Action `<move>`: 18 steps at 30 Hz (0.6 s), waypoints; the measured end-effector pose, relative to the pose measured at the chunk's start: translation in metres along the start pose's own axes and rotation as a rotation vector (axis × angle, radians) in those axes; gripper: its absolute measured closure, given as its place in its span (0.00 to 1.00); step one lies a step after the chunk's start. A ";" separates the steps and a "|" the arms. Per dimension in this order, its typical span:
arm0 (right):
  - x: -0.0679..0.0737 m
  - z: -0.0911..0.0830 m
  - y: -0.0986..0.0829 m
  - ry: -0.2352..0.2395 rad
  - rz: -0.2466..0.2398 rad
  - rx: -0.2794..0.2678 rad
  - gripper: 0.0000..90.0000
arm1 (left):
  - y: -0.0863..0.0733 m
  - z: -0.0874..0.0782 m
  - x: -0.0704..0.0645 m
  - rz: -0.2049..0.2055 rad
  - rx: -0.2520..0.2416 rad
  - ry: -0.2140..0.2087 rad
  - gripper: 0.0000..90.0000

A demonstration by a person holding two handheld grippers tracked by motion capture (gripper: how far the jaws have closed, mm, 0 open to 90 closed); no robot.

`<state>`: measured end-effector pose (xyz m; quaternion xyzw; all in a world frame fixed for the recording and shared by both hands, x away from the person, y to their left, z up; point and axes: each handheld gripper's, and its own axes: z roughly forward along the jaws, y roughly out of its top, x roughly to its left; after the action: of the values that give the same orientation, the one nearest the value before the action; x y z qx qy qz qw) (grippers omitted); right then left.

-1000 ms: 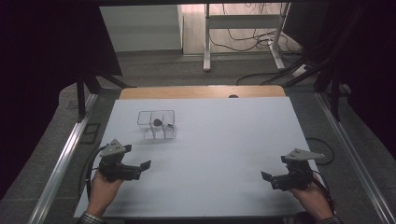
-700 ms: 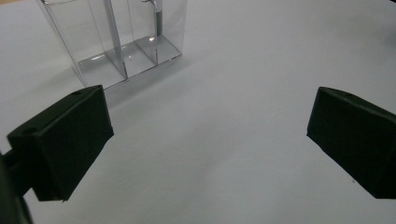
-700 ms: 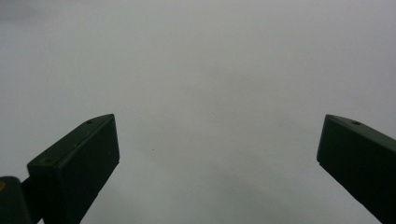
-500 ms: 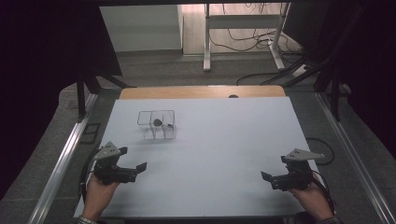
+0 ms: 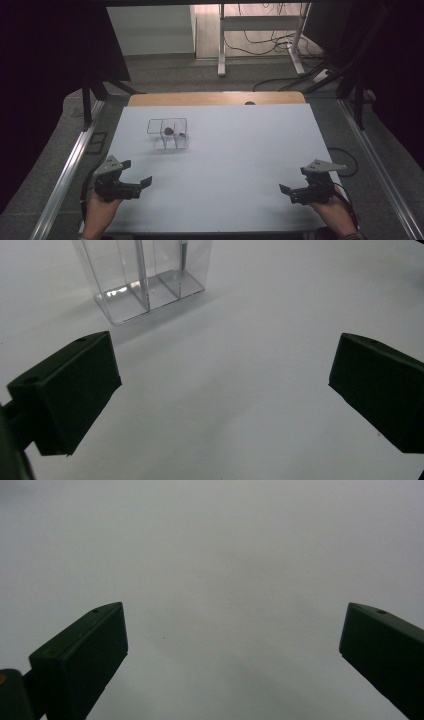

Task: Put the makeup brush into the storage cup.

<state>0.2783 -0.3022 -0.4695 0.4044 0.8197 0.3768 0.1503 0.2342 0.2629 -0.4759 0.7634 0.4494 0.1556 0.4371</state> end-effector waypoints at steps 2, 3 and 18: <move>0.000 0.000 0.000 0.000 0.000 0.000 0.00 | -0.001 -0.001 0.000 -0.002 -0.001 0.004 0.00; 0.000 0.000 0.000 0.000 0.000 0.000 0.00 | -0.001 -0.001 0.000 -0.002 -0.001 0.004 0.00; 0.000 0.000 0.000 -0.002 -0.001 0.003 0.00 | -0.013 -0.017 0.006 -0.028 -0.010 0.027 0.00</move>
<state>0.2780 -0.3019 -0.4696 0.4045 0.8204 0.3750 0.1508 0.2193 0.2795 -0.4779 0.7529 0.4649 0.1618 0.4368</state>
